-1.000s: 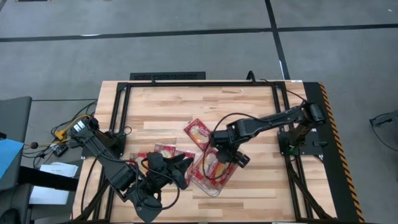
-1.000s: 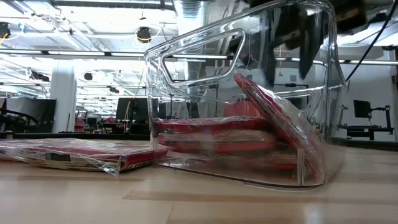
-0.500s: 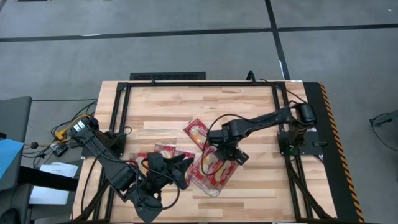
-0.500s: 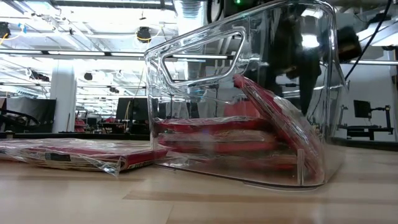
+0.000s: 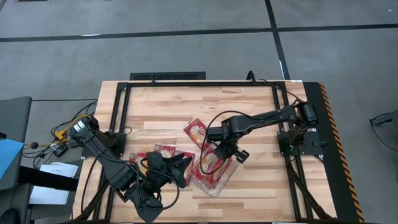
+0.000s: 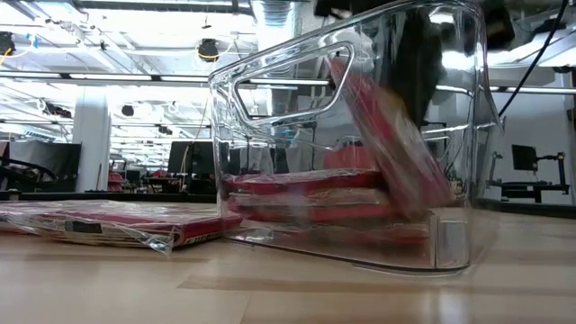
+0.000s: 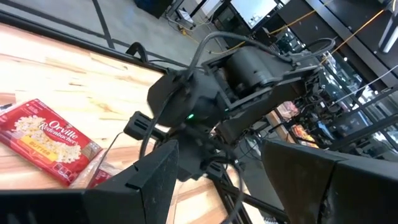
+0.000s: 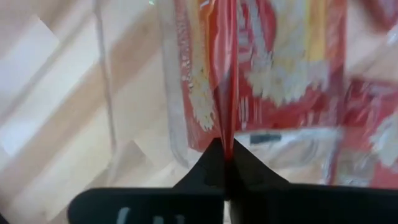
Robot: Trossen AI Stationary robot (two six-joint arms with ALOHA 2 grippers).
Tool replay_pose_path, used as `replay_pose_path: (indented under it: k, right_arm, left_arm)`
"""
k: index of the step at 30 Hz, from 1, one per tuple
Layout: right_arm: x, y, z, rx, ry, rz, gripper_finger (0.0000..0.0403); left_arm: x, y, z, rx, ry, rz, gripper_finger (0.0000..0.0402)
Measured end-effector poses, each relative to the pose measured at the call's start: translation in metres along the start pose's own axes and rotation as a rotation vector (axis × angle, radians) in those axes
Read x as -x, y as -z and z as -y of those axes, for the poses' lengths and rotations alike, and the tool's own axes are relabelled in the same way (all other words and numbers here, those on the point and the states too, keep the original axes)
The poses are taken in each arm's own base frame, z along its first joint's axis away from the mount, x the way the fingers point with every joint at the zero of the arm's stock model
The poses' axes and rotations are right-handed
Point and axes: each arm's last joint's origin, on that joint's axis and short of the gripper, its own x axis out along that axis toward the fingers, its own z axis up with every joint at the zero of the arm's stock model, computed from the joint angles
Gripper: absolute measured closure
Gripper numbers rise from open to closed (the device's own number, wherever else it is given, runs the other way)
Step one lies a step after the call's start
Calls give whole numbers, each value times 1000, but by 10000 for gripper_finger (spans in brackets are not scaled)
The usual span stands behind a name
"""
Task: Sort popcorn bags into baskets
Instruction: Put the red popcorn packet into the transparent bin
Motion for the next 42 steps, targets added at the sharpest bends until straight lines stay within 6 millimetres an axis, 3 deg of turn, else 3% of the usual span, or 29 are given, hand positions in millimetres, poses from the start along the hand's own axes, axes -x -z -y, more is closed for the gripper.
replay_pose_path:
  k: [7, 13, 26, 35, 42]
  right_arm:
    - [14, -12, 1, 22, 28, 59, 386]
    - [-3, -18, 14, 28, 48, 83, 391]
    - [-18, -21, 33, 20, 164, 70, 295]
    - [-6, -16, 47, -41, 248, 90, 229]
    - [21, -19, 42, -72, 229, 76, 203]
  left_arm:
    - [0, 0, 0, 6, -1, 0, 182]
    - [0, 0, 0, 6, -1, 1, 182]
    - [0, 0, -3, 15, -6, 1, 182]
    - [0, 0, -3, 6, -8, 1, 182]
    - [-1, 0, -3, 5, -9, 7, 182]
